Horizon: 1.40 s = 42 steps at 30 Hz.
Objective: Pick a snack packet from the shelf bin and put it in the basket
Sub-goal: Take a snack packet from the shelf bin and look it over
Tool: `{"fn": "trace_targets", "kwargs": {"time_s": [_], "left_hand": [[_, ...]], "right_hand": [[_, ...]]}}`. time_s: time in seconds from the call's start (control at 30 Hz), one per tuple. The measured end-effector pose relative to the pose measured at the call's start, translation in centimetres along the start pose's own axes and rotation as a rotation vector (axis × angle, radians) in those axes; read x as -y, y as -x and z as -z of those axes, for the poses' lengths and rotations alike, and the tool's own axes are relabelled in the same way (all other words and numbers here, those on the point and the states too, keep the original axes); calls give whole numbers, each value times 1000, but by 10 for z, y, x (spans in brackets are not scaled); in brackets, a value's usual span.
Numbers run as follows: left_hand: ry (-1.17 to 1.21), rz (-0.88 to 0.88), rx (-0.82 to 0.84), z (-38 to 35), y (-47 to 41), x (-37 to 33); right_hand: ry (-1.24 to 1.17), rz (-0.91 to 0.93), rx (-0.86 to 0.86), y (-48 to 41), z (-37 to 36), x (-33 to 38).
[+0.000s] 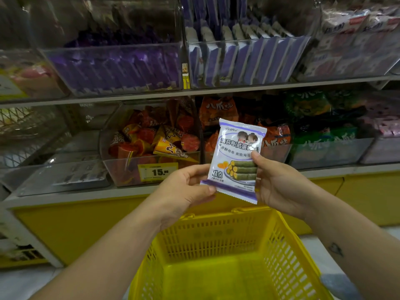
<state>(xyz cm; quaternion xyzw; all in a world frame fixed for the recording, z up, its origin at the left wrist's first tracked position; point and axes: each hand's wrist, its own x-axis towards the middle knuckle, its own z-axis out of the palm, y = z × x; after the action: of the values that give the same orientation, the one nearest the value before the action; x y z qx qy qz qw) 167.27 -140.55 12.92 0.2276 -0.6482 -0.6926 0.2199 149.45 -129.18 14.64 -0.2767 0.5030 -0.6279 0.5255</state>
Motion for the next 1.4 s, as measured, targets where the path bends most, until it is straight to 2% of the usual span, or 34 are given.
{"fn": "trace_targets", "kwargs": {"time_s": [0.13,0.23,0.3,0.37,0.43,0.47,0.5,0.6,0.67,0.73,0.83,0.93,1.03,1.17,1.27,1.4], "left_hand": [[23,-49,-33,-7,0,-1],[8,-152,-103,-11,-2,-3],[-189,-293,-188,-13,0,-5],[-556,-449,-250,-14,3,-3],[-851,-499,-248,-17,5,1],[-896,-482,-233,-18,6,3],[-872,-457,-209,-19,6,6],[-530,-360,-114,-23,6,5],[-385,-321,-64,-28,7,2],[-334,-331,-7,-33,7,3],[-243,-330,22,-32,7,2],[-178,-260,74,-25,6,-1],[-139,-180,168,-21,8,0],[-179,-222,64,-20,5,2],[-115,-255,-41,-21,1,4],[76,-202,-82,-18,-1,6]], "right_hand": [[-84,-21,1,0,0,2],[-135,-23,-5,1,-1,2],[-184,-17,-15,1,-3,1],[-211,3,-37,1,-5,-1],[-187,52,-56,1,-7,-2],[-130,90,-68,0,-7,-2],[-56,133,-78,0,-8,-3],[138,222,-64,3,-13,-8],[256,251,-40,3,-18,-15],[314,262,-17,3,-22,-19],[278,276,-8,1,-20,-17],[342,315,-73,-1,-10,-12],[370,359,-28,-1,-3,-8],[534,521,-46,5,-5,-5],[644,615,-54,10,-12,-8],[568,588,42,13,-21,-9]]}}
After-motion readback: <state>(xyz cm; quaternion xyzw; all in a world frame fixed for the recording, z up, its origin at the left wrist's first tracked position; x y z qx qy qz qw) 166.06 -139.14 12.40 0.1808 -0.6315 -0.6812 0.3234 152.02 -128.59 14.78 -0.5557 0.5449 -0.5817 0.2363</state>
